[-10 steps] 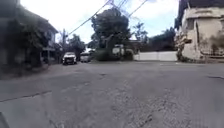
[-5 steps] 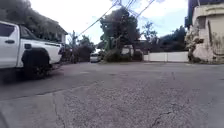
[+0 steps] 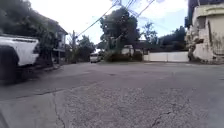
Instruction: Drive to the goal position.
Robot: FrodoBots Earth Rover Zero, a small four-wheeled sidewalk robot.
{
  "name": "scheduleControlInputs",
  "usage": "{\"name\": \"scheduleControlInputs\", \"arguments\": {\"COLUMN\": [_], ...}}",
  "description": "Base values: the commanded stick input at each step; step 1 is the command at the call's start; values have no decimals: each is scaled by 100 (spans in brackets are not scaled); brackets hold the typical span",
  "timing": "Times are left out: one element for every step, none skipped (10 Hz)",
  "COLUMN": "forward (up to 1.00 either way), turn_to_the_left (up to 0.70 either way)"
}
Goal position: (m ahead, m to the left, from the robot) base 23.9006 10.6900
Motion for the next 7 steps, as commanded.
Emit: {"name": "scheduleControlInputs", "arguments": {"forward": [70, 70, 70, 70, 70, 70, 70], "turn_to_the_left": [0, 0, 0, 0, 0, 0, 0]}}
